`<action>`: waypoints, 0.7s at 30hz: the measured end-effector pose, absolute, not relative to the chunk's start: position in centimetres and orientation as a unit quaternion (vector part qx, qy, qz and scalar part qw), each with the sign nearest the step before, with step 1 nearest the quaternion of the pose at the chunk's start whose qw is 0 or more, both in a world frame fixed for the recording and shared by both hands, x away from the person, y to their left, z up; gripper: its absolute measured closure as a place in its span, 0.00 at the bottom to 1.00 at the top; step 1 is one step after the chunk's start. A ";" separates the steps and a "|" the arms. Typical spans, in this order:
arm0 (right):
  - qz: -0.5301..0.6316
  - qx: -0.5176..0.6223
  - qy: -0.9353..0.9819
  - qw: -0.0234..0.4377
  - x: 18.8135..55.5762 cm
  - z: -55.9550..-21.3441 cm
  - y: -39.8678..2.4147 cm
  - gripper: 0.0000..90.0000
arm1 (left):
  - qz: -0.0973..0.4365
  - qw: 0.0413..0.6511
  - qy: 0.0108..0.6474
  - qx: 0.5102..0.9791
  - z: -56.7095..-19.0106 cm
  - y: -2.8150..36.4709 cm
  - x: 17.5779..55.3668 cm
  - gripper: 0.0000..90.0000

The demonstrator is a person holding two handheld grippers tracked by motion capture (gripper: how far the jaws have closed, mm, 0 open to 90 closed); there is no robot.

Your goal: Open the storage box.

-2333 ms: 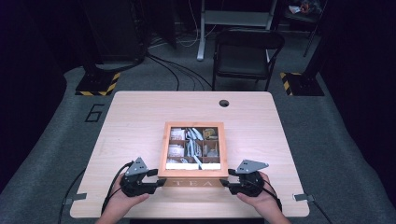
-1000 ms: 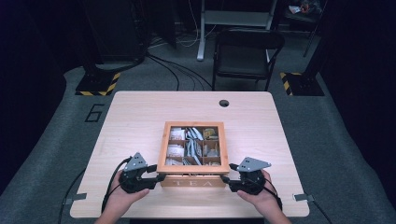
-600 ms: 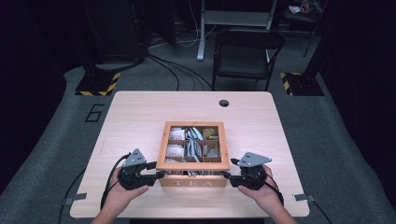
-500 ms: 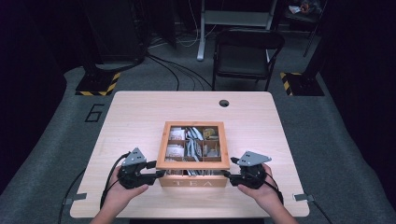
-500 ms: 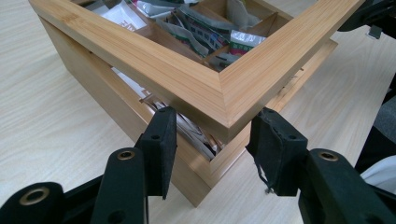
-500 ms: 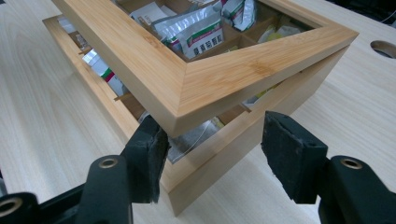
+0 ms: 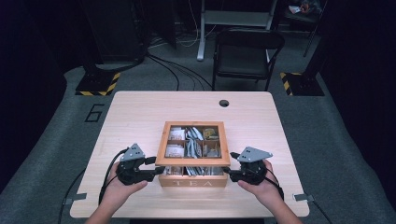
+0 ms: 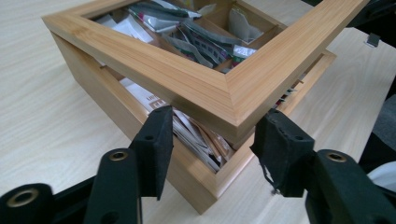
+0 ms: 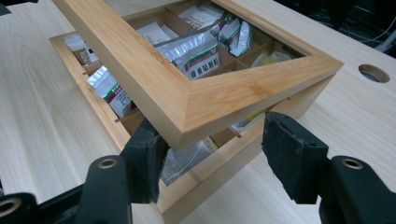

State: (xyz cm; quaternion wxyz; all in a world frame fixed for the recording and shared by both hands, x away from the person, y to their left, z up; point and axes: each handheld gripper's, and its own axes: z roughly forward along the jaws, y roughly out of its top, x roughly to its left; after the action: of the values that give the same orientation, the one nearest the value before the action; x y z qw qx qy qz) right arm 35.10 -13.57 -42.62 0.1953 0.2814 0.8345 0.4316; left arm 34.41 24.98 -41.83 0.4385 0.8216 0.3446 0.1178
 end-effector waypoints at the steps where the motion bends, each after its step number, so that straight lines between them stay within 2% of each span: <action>1: 0.431 0.278 0.836 0.195 35.1 -42.5 -13.5 0.45 | 0.122 0.439 0.344 0.821 -41.7 25.0 34.4 0.51; 6: 0.431 0.272 0.835 0.207 35.2 -41.8 -13.4 0.44 | 0.136 0.441 0.336 0.821 -41.2 24.9 34.5 0.50; 21: 0.440 0.266 0.834 0.201 36.2 -39.9 -13.2 0.44 | 0.154 0.441 0.321 0.824 -39.2 24.8 35.2 0.49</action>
State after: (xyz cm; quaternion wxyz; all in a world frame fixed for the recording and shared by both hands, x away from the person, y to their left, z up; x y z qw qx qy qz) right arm 36.16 -13.18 -39.91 0.2006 0.2663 0.8338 0.4401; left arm 35.17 24.82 -39.21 0.4415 0.8236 0.3212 0.1535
